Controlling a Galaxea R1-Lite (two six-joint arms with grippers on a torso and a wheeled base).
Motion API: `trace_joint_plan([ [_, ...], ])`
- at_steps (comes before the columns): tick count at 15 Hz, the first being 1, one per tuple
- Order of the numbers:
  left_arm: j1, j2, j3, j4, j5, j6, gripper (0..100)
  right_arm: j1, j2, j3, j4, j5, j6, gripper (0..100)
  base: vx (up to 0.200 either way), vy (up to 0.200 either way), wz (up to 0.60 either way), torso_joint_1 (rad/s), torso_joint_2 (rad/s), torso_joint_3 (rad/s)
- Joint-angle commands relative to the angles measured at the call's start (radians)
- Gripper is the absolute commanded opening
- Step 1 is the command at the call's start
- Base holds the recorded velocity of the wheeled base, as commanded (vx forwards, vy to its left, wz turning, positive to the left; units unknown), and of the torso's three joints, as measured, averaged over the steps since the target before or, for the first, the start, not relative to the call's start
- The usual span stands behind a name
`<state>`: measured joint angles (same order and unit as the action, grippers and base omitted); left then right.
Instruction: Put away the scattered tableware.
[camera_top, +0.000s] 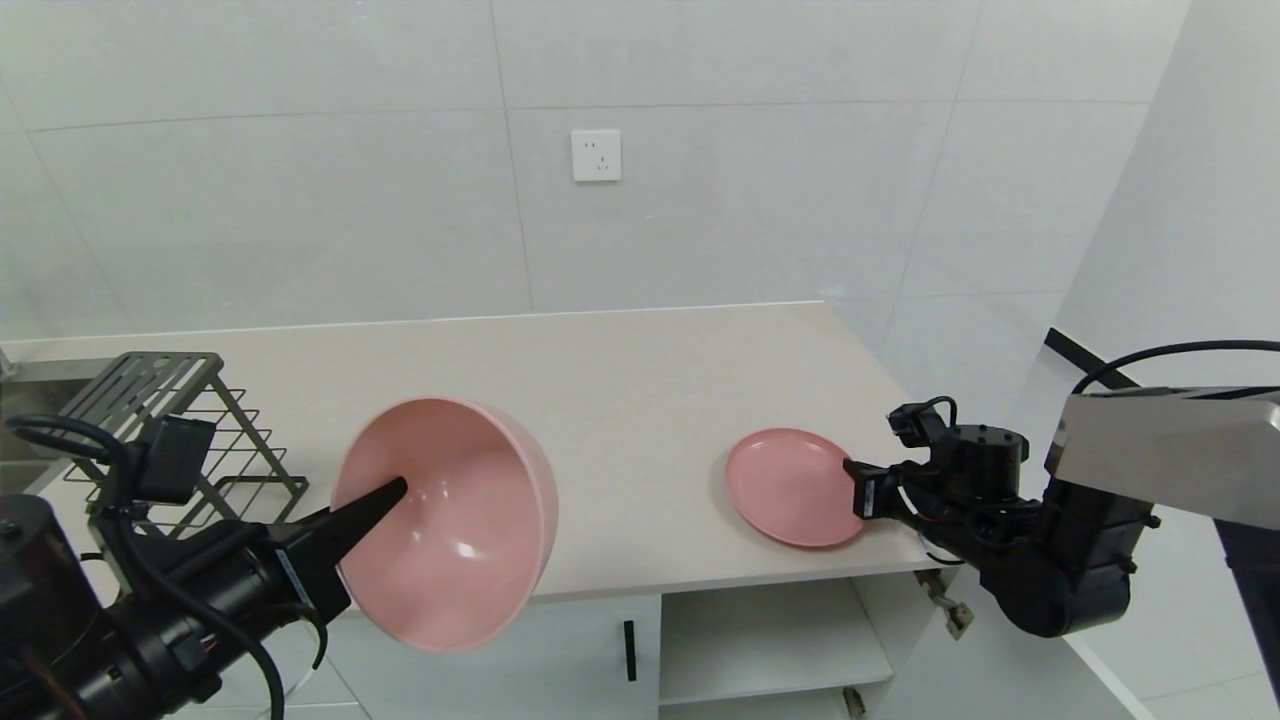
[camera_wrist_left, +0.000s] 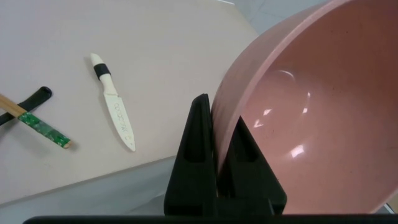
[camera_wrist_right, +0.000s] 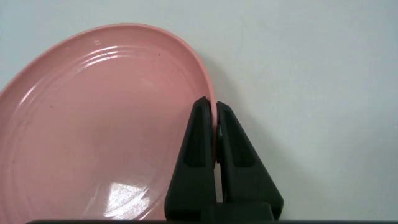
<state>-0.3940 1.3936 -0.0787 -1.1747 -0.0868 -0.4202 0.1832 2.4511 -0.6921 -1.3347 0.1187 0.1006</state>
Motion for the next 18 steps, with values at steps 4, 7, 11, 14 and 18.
trace_joint_plan([
  [4,0.0,-0.005,0.004,-0.002,-0.001,-0.002,0,-0.005,0.011,-0.018,-0.011,0.001,0.002,0,0.0,0.0,0.0,0.0,0.0,0.0],
  [7,0.0,-0.005,0.004,-0.002,-0.001,0.0,0,-0.005,-0.009,-0.079,-0.011,-0.004,0.057,0,0.0,0.0,0.0,0.0,0.0,0.0],
  [11,0.0,-0.007,0.005,-0.003,0.001,0.0,0,-0.002,-0.032,-0.124,-0.004,-0.037,0.211,0,0.0,0.0,0.0,0.0,0.0,0.0],
  [14,0.0,-0.007,0.005,-0.003,0.001,0.0,0,-0.002,-0.032,-0.133,0.0,-0.037,0.318,0,0.0,0.0,0.0,0.0,0.0,0.0],
  [18,0.0,-0.007,0.004,-0.003,0.001,0.0,0,0.007,-0.101,-0.124,0.061,-0.031,0.522,0,0.0,0.0,0.0,0.0,0.0,0.0],
])
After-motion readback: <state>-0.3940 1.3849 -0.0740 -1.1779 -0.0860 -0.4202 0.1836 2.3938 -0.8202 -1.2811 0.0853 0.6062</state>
